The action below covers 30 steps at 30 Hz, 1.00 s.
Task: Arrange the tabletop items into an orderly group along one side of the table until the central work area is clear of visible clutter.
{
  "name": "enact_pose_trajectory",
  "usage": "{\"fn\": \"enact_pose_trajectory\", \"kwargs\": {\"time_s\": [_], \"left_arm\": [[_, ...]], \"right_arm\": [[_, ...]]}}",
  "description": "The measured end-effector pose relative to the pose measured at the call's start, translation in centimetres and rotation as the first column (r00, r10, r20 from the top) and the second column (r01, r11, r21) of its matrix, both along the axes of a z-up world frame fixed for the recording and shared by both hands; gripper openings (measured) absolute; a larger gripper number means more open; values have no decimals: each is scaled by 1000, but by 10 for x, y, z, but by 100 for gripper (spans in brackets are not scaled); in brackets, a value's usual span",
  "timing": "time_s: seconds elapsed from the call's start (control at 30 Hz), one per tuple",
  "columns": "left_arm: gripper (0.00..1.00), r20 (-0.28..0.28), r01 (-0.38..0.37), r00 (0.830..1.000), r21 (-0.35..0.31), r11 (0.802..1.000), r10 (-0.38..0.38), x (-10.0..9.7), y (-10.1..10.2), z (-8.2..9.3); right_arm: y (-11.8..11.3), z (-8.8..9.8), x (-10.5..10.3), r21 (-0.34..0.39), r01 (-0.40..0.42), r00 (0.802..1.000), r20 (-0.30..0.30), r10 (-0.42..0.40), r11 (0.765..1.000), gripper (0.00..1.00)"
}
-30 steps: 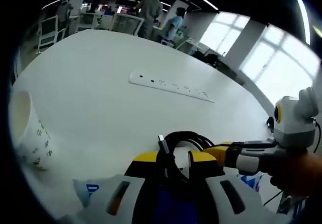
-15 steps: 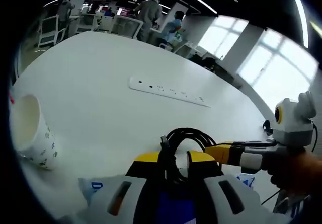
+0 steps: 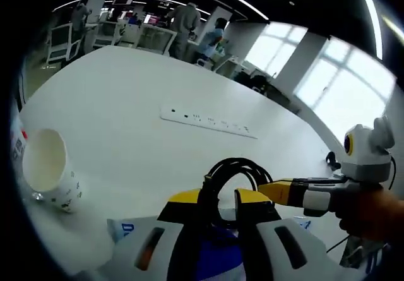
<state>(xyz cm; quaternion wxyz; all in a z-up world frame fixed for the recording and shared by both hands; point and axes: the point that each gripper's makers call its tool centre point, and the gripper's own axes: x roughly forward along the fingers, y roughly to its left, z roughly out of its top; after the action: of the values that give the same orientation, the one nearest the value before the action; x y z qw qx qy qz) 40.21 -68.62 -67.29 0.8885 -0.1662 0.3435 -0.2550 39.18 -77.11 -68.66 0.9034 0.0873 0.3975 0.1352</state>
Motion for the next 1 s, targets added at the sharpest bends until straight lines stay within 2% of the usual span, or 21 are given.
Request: {"fn": "enact_pose_trajectory", "kwargs": {"time_s": [0.07, 0.5, 1.0], "left_arm": [[18, 4, -7, 1000, -3, 1000, 7, -2, 1, 3], [17, 38, -24, 999, -8, 1000, 25, -14, 12, 31], [16, 60, -32, 998, -27, 999, 34, -52, 28, 49]], "right_arm": [[1, 4, -1, 25, 23, 1000, -2, -23, 999, 1], [11, 32, -12, 42, 9, 999, 34, -11, 999, 1], [27, 56, -51, 64, -22, 998, 58, 19, 998, 1]]}}
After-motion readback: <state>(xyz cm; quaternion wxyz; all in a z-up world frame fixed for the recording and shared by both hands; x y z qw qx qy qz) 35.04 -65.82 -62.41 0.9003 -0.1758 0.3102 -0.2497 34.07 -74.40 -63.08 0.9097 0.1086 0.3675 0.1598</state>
